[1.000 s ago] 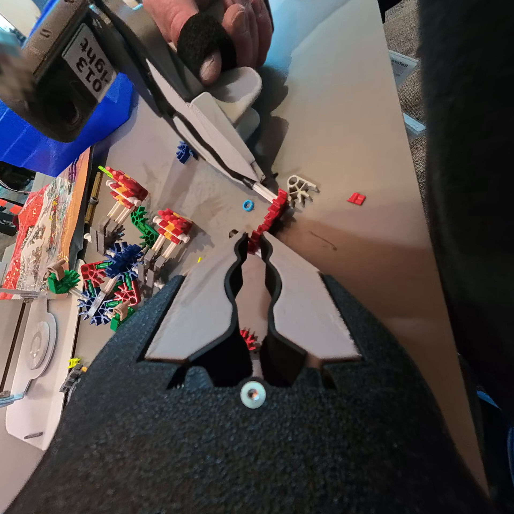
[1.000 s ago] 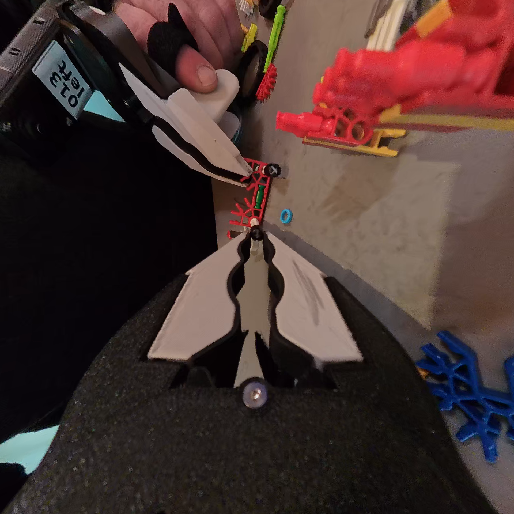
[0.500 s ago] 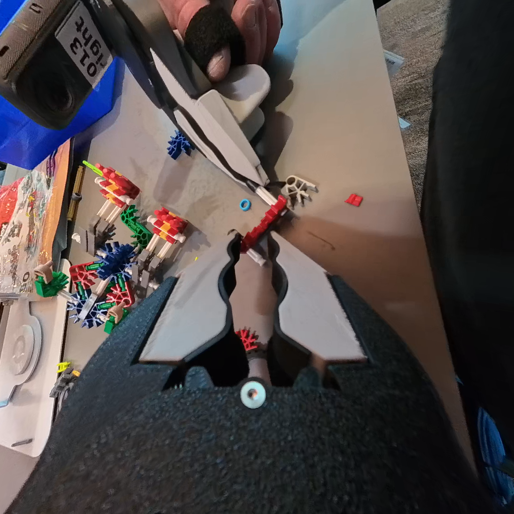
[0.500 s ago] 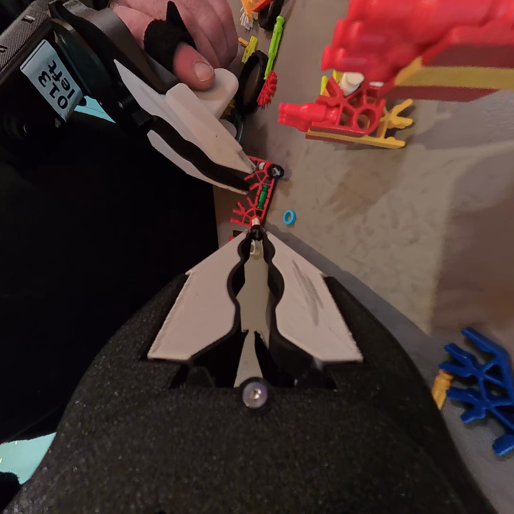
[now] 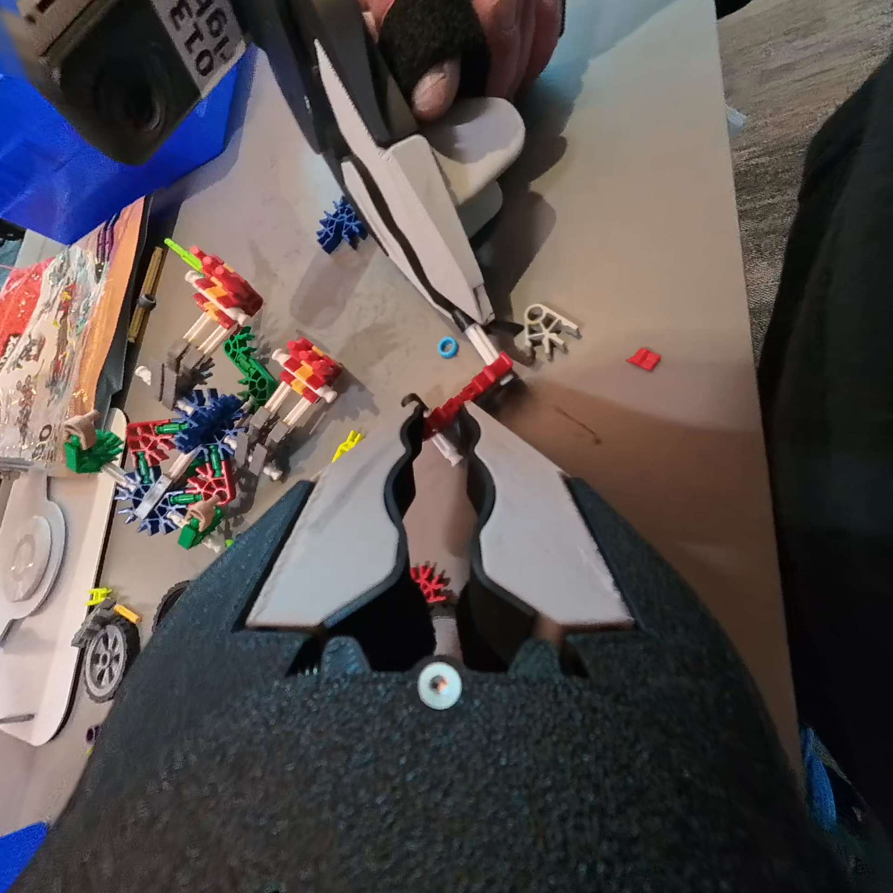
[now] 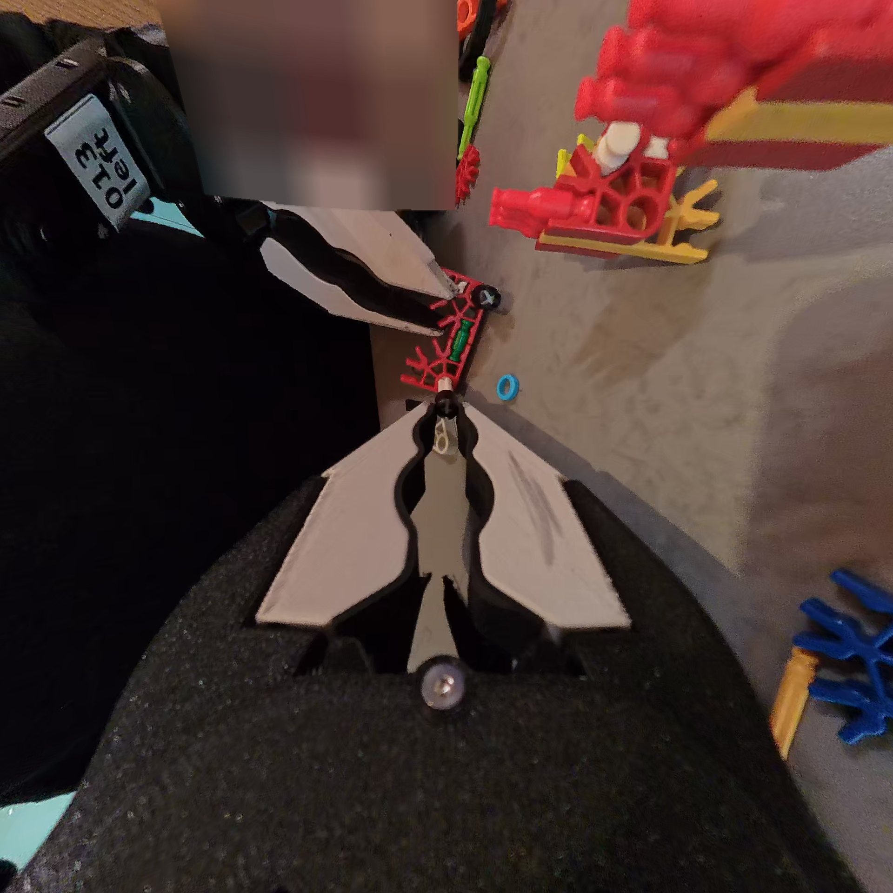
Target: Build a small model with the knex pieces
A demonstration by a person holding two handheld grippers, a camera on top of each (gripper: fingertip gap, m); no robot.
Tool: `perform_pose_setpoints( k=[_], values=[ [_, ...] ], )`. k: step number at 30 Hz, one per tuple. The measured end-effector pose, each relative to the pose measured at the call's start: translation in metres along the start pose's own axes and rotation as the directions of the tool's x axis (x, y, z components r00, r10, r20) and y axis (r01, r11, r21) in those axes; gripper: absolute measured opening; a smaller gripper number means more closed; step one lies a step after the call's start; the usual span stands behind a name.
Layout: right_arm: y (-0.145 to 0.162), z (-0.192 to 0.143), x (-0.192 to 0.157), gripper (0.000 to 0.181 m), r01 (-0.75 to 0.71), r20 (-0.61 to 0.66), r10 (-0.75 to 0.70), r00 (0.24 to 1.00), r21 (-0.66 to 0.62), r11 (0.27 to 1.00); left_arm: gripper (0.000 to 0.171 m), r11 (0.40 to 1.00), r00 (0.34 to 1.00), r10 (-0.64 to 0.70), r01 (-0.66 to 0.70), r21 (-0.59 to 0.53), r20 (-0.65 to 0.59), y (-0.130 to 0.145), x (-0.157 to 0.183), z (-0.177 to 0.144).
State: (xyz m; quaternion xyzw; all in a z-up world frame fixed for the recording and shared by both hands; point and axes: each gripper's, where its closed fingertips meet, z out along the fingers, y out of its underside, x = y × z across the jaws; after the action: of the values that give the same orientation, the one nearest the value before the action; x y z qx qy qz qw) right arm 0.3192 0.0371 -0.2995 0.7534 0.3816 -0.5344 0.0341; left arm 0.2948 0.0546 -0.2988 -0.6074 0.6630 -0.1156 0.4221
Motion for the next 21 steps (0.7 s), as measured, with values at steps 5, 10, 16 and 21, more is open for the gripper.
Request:
perform_pose_setpoints(
  k=[5,10,16,21],
  values=[
    [-0.002,-0.001,-0.007,0.008,-0.005,0.047,0.004,0.999,0.017,1.000,0.012,0.999,0.999,-0.005,0.004,0.039,0.041,-0.010,-0.005,-0.002],
    [-0.002,0.002,-0.008,0.011,0.024,0.024,-0.024,0.999,0.014,1.000,0.012,0.999,0.999,0.001,-0.002,0.037,0.044,-0.011,-0.008,-0.001],
    [-0.008,-0.008,-0.009,0.036,0.065,-0.048,-0.062,0.997,0.061,0.996,0.012,1.000,0.999,-0.017,0.016,0.025,0.041,-0.010,-0.014,-0.006],
    [-0.021,-0.017,-0.016,0.043,0.134,-0.131,-0.118,0.984,0.119,0.984,0.012,0.999,0.996,-0.013,0.010,0.031,0.085,-0.013,-0.024,-0.011]
  ],
)
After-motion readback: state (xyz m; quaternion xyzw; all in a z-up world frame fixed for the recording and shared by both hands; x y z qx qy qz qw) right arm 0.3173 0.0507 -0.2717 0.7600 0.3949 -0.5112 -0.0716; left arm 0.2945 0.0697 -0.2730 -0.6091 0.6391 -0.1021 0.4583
